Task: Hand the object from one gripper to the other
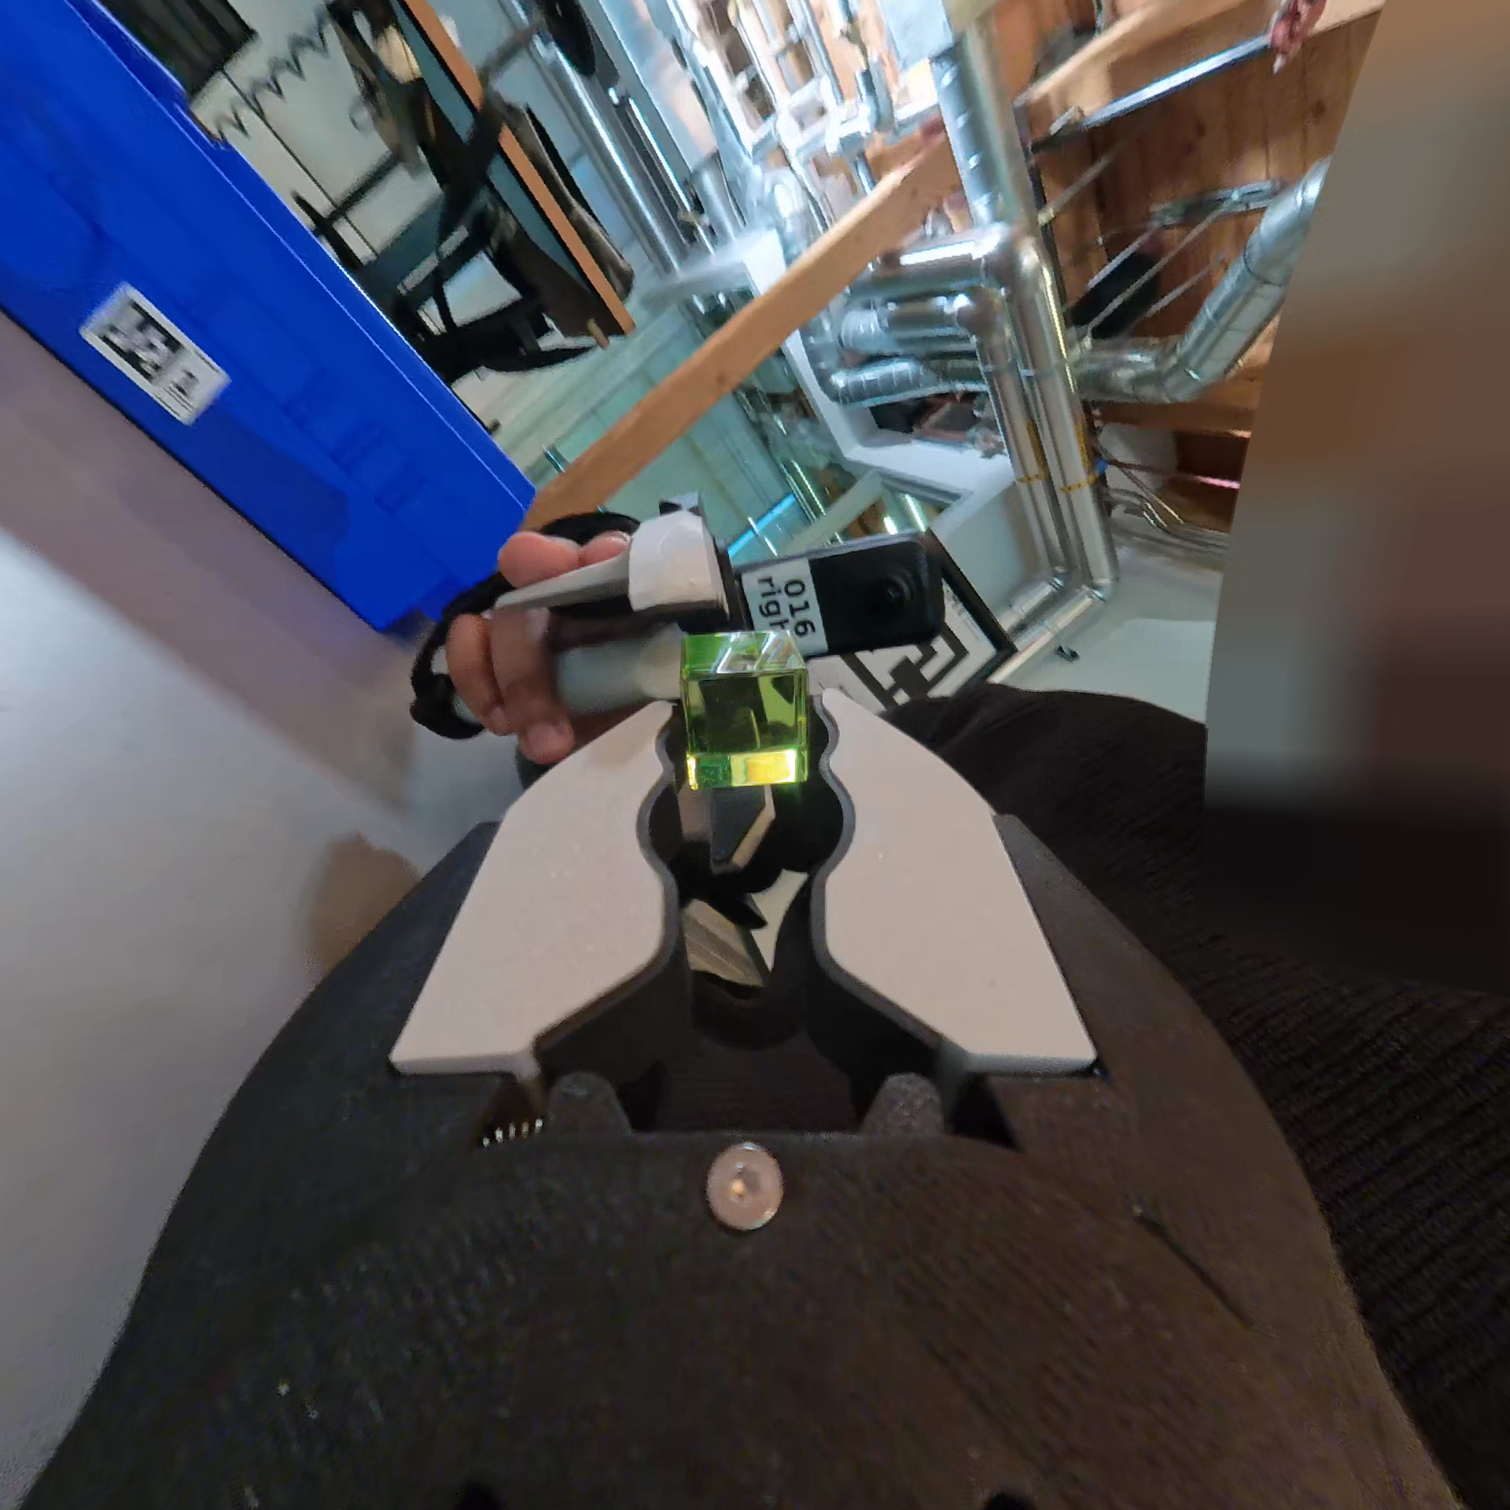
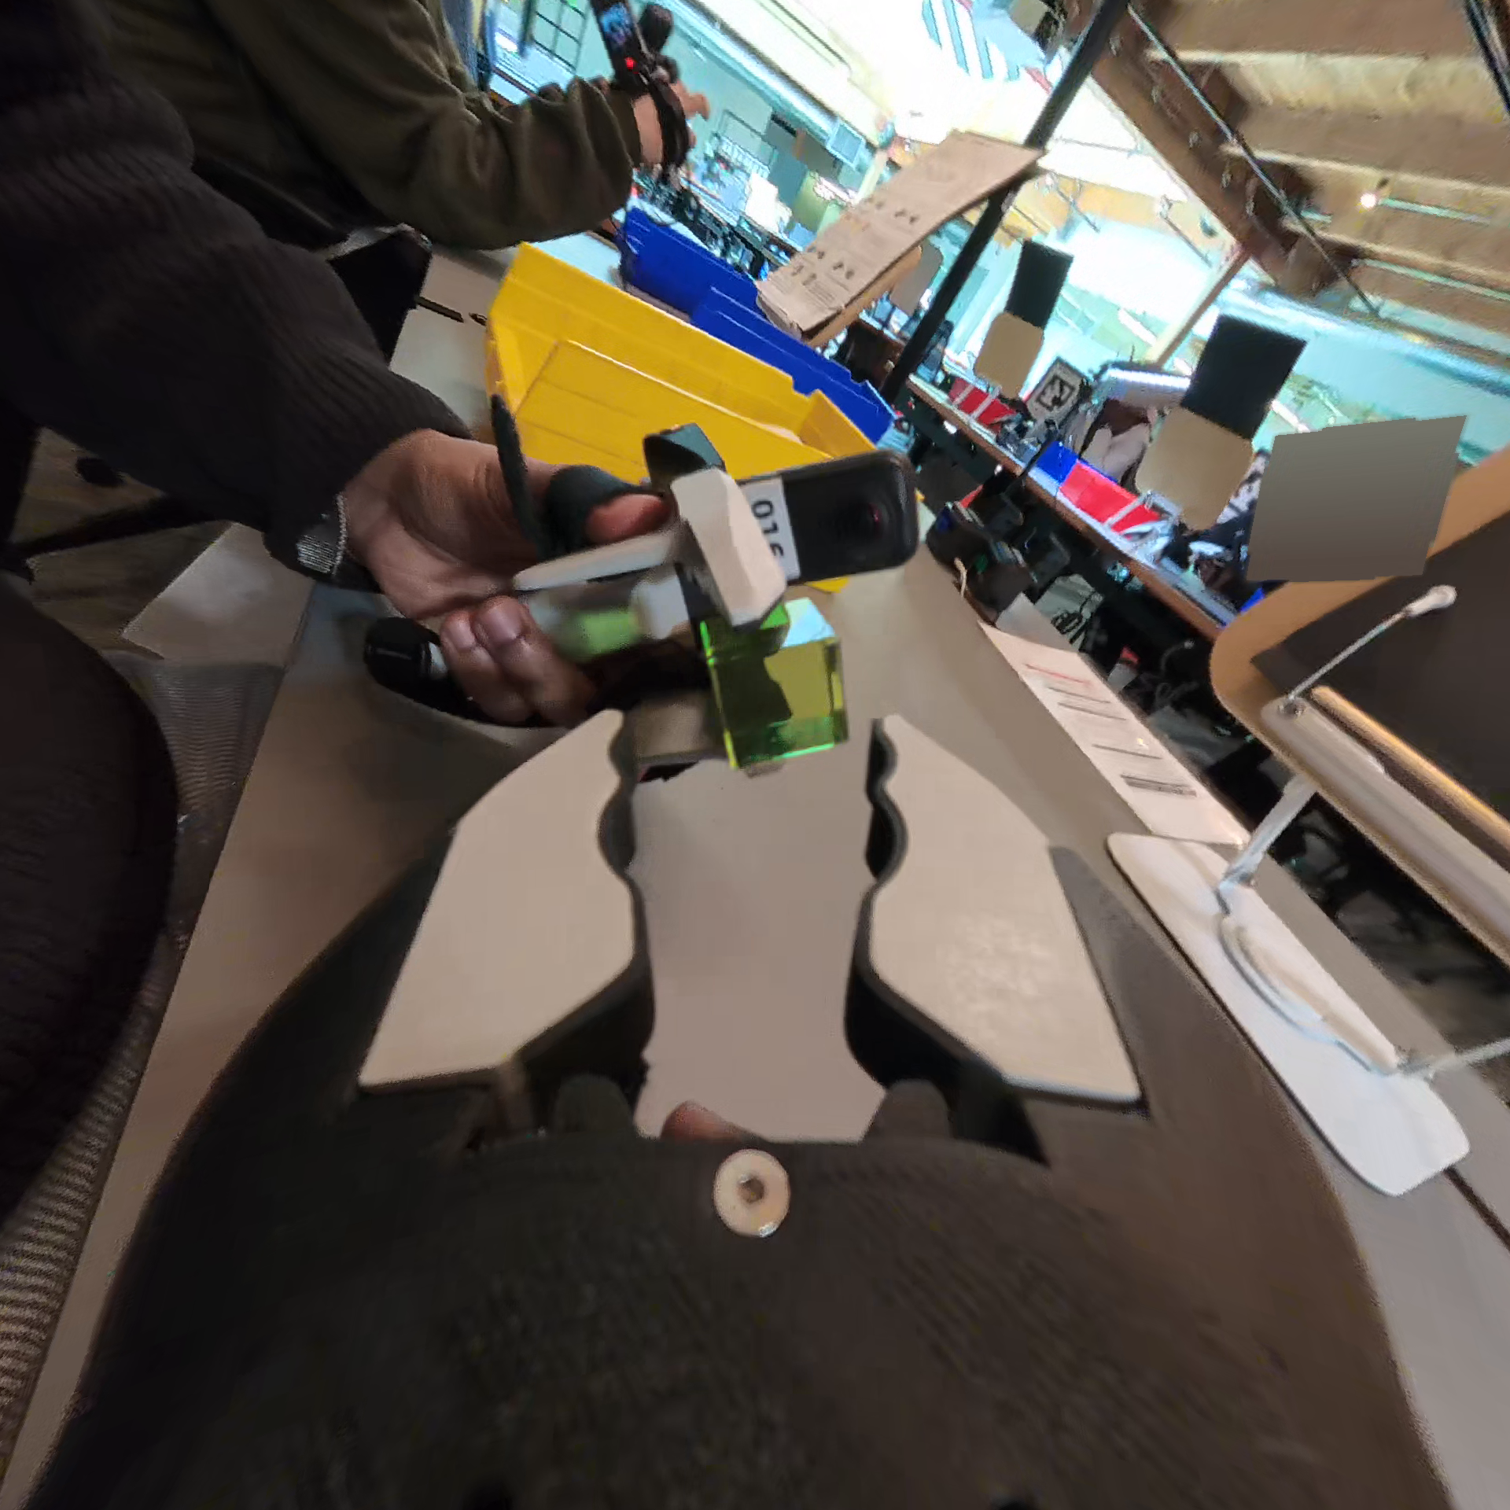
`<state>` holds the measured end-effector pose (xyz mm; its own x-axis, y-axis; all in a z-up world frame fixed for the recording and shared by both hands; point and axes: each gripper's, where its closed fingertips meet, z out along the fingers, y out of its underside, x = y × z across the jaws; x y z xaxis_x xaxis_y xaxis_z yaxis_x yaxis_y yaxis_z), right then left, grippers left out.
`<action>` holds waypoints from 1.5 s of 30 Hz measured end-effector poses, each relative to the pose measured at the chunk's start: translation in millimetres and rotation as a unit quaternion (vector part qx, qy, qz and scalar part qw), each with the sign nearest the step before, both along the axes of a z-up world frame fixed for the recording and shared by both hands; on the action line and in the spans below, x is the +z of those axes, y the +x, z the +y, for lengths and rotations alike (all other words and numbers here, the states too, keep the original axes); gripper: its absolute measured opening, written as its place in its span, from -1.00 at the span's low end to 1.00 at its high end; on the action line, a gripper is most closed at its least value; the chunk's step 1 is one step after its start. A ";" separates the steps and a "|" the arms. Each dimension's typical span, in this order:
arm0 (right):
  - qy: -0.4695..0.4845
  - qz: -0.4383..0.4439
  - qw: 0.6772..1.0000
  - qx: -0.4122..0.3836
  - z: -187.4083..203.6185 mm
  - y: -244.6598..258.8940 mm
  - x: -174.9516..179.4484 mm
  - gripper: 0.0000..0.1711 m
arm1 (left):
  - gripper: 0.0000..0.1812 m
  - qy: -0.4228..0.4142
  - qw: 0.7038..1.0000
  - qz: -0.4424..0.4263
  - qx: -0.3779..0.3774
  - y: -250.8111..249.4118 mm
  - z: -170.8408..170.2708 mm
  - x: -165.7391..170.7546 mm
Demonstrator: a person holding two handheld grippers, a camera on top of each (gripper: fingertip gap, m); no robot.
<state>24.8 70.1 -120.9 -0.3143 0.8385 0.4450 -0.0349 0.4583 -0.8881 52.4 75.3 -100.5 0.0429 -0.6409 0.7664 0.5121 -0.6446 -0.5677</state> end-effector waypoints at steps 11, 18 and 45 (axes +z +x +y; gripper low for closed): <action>-0.145 -0.078 0.985 -0.060 18.9 -8.6 -8.8 -0.29 | -0.65 0.035 0.939 0.289 0.183 -37.6 27.7 -39.8; -0.353 -0.194 0.912 -0.078 32.5 -5.4 -26.3 -0.52 | -0.66 0.105 0.794 0.563 0.205 -41.0 29.8 -66.3; -0.435 -0.212 0.875 -0.025 29.0 -1.6 -17.2 -0.67 | 0.05 0.183 0.653 0.688 0.257 -29.1 33.1 -63.3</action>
